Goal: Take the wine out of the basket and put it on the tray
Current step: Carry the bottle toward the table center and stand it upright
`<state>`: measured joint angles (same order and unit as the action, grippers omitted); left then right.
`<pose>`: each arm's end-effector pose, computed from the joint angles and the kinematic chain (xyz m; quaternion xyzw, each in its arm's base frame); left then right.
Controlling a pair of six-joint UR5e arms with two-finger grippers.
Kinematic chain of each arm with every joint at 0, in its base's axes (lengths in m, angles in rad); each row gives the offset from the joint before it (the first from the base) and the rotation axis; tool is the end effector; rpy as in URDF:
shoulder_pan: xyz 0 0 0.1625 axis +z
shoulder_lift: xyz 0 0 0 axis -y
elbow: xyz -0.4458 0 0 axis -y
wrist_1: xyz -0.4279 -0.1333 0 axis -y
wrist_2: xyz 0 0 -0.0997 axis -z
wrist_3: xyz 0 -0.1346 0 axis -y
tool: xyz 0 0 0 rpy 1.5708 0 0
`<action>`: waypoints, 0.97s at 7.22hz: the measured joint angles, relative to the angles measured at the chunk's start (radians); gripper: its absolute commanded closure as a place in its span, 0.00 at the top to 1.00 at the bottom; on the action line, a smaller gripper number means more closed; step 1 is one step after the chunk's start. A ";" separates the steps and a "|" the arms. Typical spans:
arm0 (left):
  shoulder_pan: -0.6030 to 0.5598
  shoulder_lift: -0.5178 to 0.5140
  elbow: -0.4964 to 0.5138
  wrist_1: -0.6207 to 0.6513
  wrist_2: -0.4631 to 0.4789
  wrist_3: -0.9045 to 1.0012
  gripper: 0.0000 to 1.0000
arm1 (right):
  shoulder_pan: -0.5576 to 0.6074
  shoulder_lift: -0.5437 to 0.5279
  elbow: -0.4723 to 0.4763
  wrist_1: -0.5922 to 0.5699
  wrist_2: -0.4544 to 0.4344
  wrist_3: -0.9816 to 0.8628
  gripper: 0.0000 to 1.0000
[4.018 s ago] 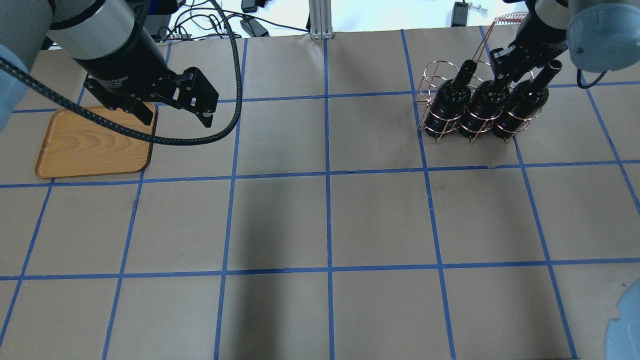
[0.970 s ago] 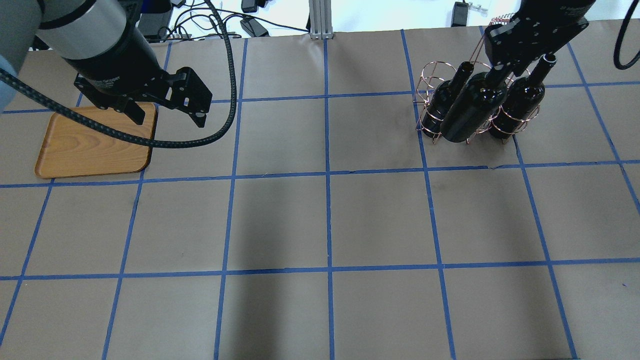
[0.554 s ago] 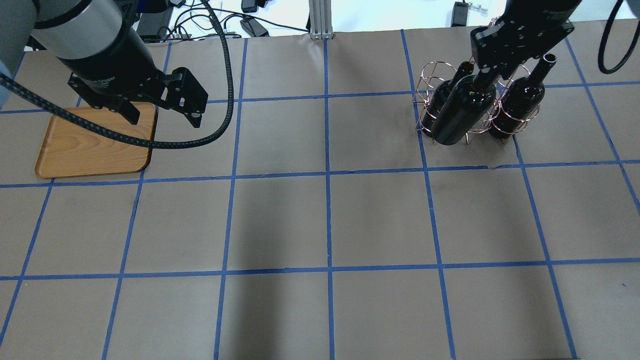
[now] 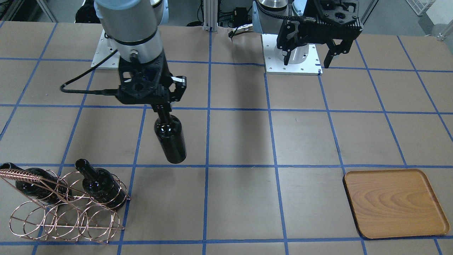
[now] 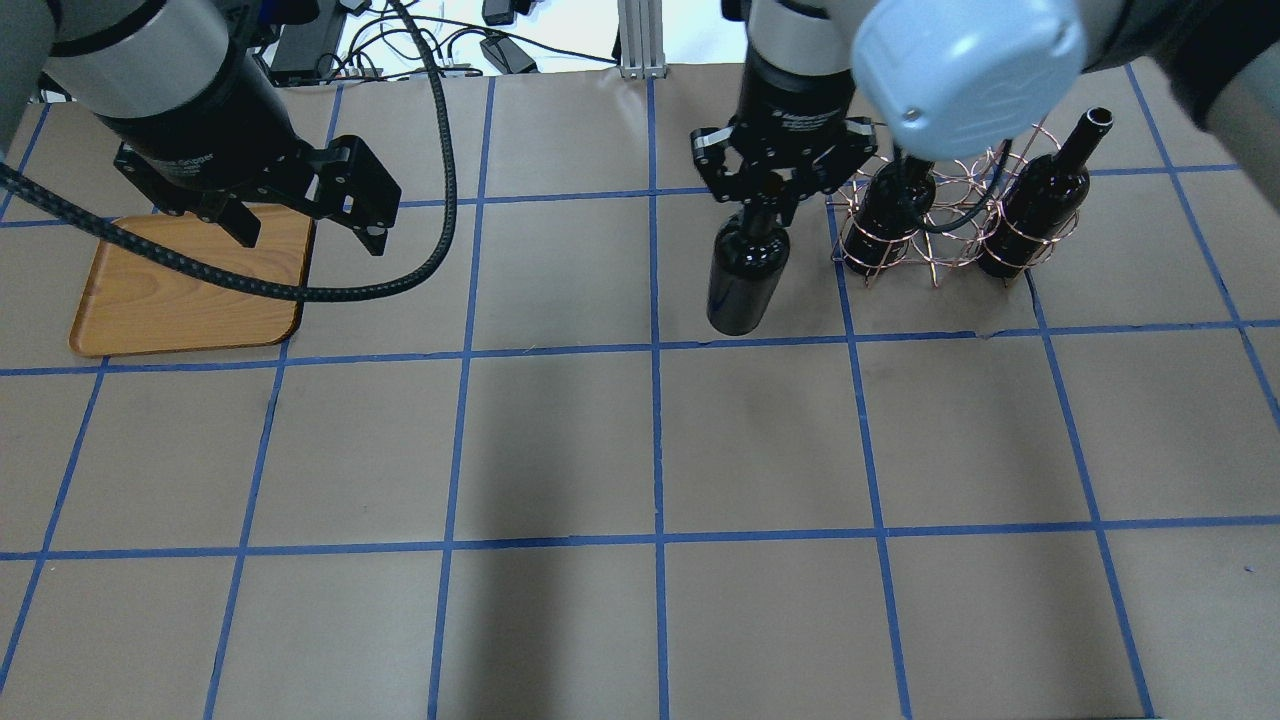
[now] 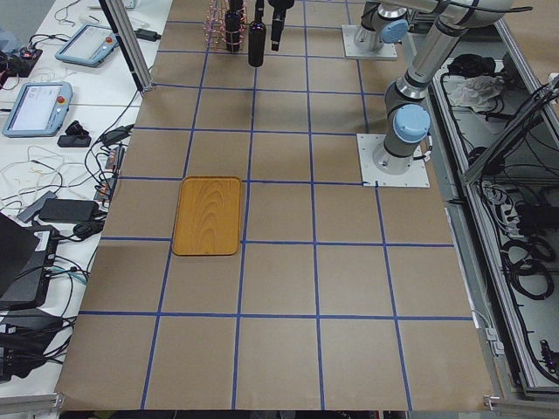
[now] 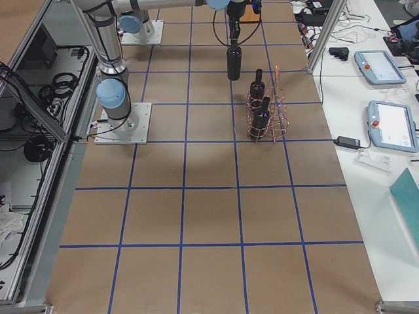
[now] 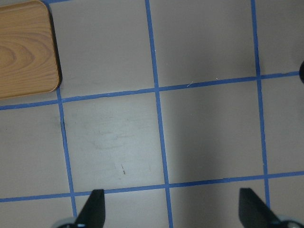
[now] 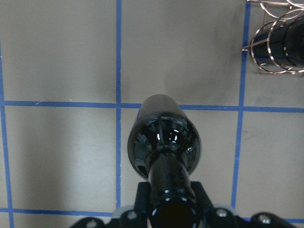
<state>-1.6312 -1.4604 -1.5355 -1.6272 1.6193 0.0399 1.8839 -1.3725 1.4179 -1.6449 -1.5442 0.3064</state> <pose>-0.1559 -0.4770 0.5427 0.0490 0.9975 -0.0449 0.0238 0.3208 -0.5466 0.4485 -0.0035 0.9998 -0.0096 0.0170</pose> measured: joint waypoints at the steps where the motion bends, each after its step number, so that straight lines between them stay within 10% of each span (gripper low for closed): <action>1: 0.000 0.000 0.000 0.001 0.001 0.000 1.00 | 0.054 0.020 0.002 -0.023 0.000 0.075 0.00; 7: 0.001 0.003 0.000 0.003 0.004 0.000 1.00 | 0.146 0.115 0.011 -0.137 0.004 0.235 0.00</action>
<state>-1.6306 -1.4574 -1.5355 -1.6244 1.6229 0.0399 2.0299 -1.2578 1.4290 -1.7816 -1.5405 0.5417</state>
